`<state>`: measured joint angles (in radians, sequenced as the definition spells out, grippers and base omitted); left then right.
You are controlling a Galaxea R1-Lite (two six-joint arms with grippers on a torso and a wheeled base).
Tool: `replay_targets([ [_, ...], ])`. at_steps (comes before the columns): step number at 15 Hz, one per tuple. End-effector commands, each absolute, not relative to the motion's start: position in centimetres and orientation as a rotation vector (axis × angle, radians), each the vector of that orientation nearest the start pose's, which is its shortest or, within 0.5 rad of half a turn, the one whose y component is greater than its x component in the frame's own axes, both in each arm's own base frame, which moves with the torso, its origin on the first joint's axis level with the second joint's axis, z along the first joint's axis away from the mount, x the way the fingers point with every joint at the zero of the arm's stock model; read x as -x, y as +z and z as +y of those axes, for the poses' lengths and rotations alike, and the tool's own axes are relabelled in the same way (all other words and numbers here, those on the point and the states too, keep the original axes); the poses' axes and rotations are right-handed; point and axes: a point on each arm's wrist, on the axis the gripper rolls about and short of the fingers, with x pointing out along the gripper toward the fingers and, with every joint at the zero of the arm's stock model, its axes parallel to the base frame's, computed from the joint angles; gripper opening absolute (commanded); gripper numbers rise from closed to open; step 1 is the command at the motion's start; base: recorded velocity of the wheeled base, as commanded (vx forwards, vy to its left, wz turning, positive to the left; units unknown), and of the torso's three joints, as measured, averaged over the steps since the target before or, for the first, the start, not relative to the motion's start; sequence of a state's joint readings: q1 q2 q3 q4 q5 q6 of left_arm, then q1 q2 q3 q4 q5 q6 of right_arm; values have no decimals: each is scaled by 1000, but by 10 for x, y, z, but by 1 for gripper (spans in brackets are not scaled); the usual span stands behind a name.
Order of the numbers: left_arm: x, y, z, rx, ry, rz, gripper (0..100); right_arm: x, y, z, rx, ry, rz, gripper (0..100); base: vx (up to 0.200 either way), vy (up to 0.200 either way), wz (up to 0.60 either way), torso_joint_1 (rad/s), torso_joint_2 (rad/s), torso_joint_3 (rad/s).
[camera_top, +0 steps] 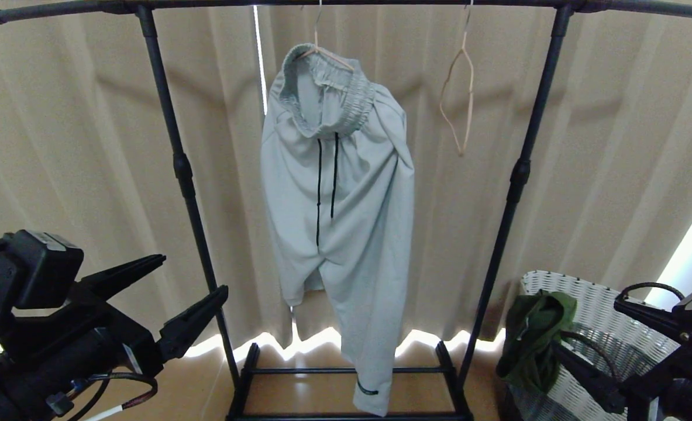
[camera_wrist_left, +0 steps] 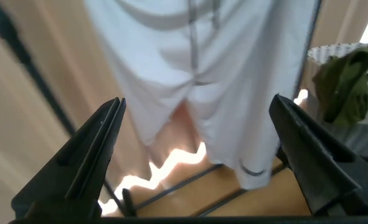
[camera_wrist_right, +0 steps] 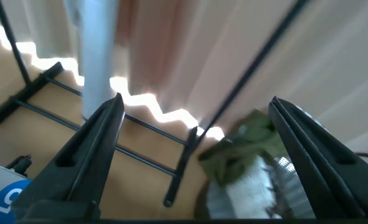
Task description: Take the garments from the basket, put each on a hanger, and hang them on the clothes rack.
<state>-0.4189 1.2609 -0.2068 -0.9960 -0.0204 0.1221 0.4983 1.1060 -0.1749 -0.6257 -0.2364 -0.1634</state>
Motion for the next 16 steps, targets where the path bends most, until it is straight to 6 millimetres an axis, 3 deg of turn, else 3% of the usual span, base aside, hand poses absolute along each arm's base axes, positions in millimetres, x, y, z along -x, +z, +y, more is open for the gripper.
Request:
replay_targets([
  [1, -148, 165, -67, -132, -443, 31, 100, -114, 142, 56, 272, 284, 264, 100, 0, -200, 0, -7, 2, 7],
  [4, -149, 165, -67, -131, -446, 32, 100, -114, 143, 56, 271, 283, 263, 100, 0, -200, 0, 2, 5, 2],
  [16, -142, 169, -66, -128, -459, 5, 100, -115, 142, 56, 277, 274, 275, 100, 0, 0, 0, 0, 0, 0],
])
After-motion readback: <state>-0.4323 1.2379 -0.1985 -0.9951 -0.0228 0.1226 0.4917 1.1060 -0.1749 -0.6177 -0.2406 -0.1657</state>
